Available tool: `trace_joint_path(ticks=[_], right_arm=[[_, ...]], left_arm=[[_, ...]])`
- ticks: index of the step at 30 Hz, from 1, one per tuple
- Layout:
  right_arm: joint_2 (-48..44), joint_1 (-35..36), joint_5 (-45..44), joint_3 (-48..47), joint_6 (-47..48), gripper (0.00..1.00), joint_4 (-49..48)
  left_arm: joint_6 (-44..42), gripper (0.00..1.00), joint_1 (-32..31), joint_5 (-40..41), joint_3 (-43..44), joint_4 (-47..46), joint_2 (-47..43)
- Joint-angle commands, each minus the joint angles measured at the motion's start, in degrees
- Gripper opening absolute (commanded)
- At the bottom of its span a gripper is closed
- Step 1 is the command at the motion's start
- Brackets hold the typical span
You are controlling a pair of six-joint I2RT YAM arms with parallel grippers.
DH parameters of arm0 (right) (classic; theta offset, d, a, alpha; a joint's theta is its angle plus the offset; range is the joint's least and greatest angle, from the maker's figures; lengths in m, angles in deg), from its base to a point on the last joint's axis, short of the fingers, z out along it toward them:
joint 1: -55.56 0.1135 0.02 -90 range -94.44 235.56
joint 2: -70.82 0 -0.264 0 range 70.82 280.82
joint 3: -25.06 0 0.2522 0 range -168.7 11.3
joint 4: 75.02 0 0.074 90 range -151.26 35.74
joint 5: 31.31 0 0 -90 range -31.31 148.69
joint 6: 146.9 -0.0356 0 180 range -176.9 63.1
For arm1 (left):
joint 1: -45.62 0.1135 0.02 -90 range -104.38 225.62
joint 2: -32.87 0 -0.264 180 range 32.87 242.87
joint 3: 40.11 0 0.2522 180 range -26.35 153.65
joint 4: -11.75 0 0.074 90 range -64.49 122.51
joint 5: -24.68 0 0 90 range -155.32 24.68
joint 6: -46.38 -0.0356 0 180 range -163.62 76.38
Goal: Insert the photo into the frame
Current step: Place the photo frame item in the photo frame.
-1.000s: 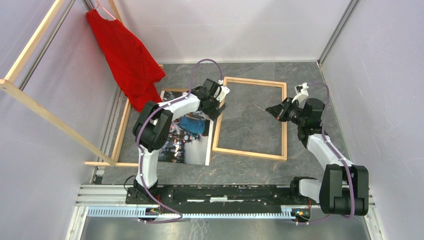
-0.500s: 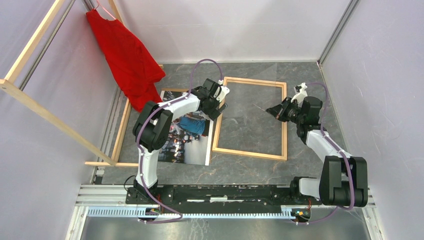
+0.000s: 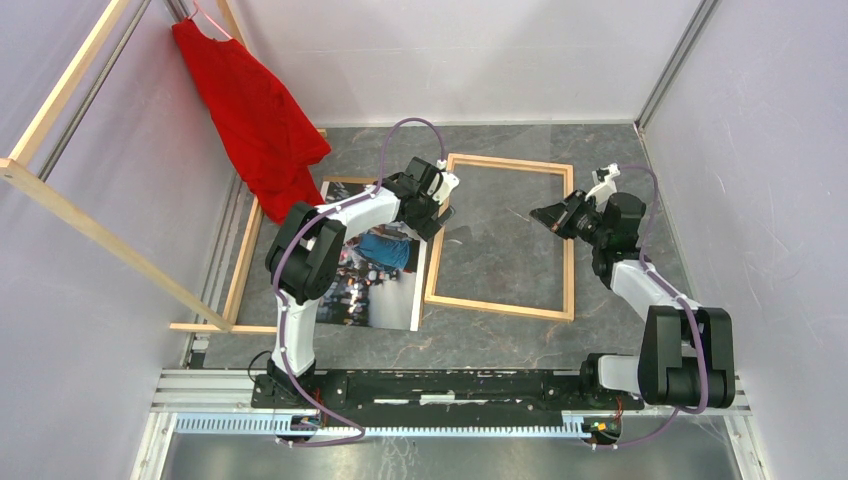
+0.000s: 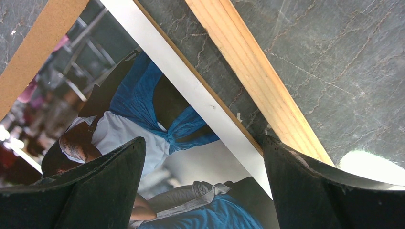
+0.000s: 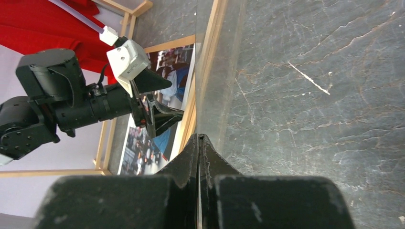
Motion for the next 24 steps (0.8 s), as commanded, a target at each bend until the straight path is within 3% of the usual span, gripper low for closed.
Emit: trace_joint_path(ticks=[1, 10, 15, 24], right_arm=[[-0.2, 0.1, 1.7, 0.9, -4.0, 0.00, -7.0], [0.0, 0.1, 2.4, 1.9, -6.4, 0.00, -9.2], [-0.5, 0.2, 2.2, 0.1, -1.8, 0.00, -2.5], [0.1, 0.1, 1.5, -4.8, 3.4, 0.09, 7.6]], left_arm=[[-0.9, 0.98, 0.2, -0.5, 0.7, 1.8, 0.3], [-0.8, 0.98, 0.1, -0.5, 0.6, 1.7, 0.2], [-1.3, 0.98, 0.2, -0.1, 0.2, 1.6, -0.1], [-1.4, 0.98, 0.2, 0.3, -0.4, 1.1, -0.3]])
